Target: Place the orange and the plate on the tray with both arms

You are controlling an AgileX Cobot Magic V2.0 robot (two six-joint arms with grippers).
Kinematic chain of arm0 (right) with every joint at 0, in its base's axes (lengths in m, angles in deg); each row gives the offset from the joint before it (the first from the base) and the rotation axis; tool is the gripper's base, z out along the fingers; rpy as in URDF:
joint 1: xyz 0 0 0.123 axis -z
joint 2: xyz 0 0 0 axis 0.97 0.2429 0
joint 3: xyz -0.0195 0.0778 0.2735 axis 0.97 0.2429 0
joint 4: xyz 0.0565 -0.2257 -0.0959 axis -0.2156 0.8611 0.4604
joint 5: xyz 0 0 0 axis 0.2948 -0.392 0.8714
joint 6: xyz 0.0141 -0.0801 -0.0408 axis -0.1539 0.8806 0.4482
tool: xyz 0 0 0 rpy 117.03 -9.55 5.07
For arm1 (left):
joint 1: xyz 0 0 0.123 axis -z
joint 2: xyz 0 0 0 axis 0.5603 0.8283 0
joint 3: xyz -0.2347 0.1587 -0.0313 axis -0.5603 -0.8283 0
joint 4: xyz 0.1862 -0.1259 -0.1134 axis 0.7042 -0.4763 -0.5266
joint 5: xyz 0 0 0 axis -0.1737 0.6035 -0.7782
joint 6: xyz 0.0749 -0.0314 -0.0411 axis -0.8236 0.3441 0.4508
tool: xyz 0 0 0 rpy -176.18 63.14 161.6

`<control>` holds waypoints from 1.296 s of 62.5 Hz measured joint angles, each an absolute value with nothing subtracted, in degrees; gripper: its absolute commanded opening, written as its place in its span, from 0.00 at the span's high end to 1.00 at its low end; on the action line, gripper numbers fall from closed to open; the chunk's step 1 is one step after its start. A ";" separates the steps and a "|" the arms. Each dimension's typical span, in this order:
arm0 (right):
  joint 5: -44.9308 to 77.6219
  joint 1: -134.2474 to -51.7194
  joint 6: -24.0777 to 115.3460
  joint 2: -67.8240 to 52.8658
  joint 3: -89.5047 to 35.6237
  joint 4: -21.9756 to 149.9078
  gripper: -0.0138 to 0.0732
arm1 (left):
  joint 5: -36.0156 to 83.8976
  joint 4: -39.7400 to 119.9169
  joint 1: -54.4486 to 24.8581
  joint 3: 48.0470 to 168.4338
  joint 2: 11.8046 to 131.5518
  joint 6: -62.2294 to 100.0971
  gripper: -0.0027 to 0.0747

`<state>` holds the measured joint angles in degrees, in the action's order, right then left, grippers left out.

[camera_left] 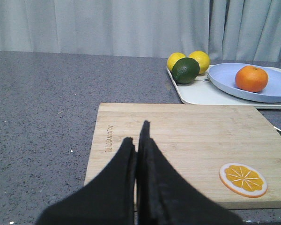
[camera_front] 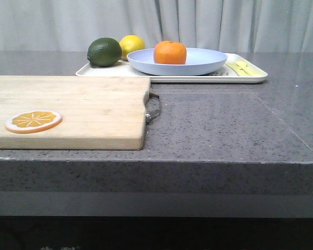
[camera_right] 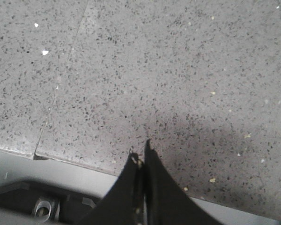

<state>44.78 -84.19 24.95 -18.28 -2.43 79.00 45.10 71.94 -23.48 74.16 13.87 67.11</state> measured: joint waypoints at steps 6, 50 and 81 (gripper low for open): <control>37.49 -84.19 24.95 -26.39 4.24 79.00 0.91 | 45.10 71.94 -23.48 74.16 13.87 67.11 0.99; 26.11 -84.19 24.95 -41.64 11.74 79.00 0.91 | 45.10 71.94 -23.48 74.16 13.87 67.11 0.99; 26.11 -84.19 25.05 -41.73 11.74 79.00 0.91 | 45.10 71.94 -23.48 74.16 13.87 67.11 0.99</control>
<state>26.11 -84.19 25.05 -41.73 11.74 79.00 45.10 71.94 -23.48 74.16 13.87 67.11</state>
